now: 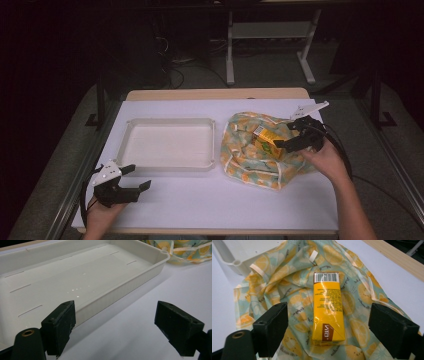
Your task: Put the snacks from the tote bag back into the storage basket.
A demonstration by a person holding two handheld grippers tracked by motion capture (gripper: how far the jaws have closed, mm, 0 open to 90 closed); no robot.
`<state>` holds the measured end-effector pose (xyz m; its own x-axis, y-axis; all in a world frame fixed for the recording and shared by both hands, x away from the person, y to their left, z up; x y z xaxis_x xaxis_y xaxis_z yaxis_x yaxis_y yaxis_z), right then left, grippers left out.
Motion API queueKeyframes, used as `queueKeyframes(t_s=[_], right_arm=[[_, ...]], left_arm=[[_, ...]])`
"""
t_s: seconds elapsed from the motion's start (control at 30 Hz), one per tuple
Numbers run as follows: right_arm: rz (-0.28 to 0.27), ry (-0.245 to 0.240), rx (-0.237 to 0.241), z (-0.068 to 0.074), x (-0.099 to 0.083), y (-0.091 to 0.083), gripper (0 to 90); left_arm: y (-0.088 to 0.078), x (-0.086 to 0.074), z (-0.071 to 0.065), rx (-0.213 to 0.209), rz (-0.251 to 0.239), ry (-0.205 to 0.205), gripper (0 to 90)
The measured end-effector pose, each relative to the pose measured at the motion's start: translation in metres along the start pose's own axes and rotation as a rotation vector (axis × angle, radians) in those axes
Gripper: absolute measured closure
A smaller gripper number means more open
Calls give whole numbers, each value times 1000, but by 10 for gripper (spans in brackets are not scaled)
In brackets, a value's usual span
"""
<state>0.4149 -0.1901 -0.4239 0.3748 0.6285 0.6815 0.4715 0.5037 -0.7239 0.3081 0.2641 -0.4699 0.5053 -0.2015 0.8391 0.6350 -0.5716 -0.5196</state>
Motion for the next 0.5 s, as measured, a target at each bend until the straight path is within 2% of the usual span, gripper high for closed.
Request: queueKeyframes(t_s=[0.23, 0.37, 0.5], right_arm=[[24, 19, 11, -2, -5, 12, 155], [14, 11, 10, -1, -8, 18, 186], [12, 25, 6, -1, -14, 23, 189]], left_arm=[[-1, 0, 0, 1, 1, 1, 167], [-1, 0, -1, 0, -1, 2, 167], [-1, 0, -1, 1, 0, 3, 167]])
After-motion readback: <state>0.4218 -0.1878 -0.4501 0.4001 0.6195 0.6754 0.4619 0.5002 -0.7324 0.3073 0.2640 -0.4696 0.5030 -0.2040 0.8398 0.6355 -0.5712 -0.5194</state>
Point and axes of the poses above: each handheld gripper's, and its own axes: y roughly forward along the jaws, x roughly out of its top, z roughly to its left, the point moved 9 cm from there along y, roughly forward along the jaws, and after that the axes turned 9 degrees about -y, right-handed, at the moved point
